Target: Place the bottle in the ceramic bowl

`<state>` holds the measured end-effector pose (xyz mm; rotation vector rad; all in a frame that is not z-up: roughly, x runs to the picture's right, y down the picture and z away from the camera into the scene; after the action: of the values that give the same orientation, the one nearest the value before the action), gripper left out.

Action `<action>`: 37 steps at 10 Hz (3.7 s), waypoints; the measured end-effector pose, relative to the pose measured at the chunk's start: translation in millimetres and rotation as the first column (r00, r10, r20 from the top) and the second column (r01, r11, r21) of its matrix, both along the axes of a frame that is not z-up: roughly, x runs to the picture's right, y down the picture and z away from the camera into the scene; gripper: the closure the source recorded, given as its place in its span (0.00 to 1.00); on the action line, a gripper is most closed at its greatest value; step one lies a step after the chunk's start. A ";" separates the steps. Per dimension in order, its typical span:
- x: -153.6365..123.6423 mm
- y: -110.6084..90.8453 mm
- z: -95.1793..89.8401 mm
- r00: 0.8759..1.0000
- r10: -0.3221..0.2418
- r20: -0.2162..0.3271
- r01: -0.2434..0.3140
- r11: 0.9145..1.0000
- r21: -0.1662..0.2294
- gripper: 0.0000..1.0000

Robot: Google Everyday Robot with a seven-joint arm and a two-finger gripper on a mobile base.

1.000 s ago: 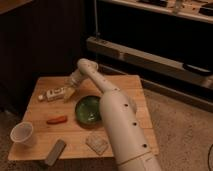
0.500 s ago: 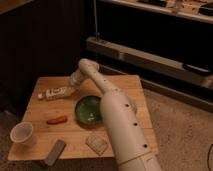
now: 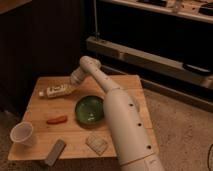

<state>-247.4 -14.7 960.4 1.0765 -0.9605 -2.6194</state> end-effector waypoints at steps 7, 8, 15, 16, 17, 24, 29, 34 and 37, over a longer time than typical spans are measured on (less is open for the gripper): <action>27.4 -24.8 -46.3 1.000 0.016 0.009 -0.016 0.999 0.032 0.99; 35.0 -25.5 -57.9 1.000 0.025 0.017 -0.026 0.998 0.049 0.99; 73.8 -19.8 -91.1 0.997 0.057 0.046 -0.061 0.994 0.095 0.76; 76.4 -17.2 -96.8 0.997 0.059 0.052 -0.064 0.993 0.097 0.75; 79.9 -11.9 -99.8 0.997 0.061 0.053 -0.065 0.993 0.096 0.75; 122.8 4.4 -129.1 0.995 0.091 0.050 -0.095 0.991 0.097 0.95; 141.5 22.8 -140.5 0.991 0.115 0.063 -0.121 0.987 0.106 0.95; 153.3 29.8 -150.8 0.989 0.133 0.063 -0.139 0.985 0.105 0.95; 155.3 32.1 -151.9 0.988 0.138 0.066 -0.145 0.984 0.107 0.95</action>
<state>-92.1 17.4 808.5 1.2063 -0.7260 -2.5643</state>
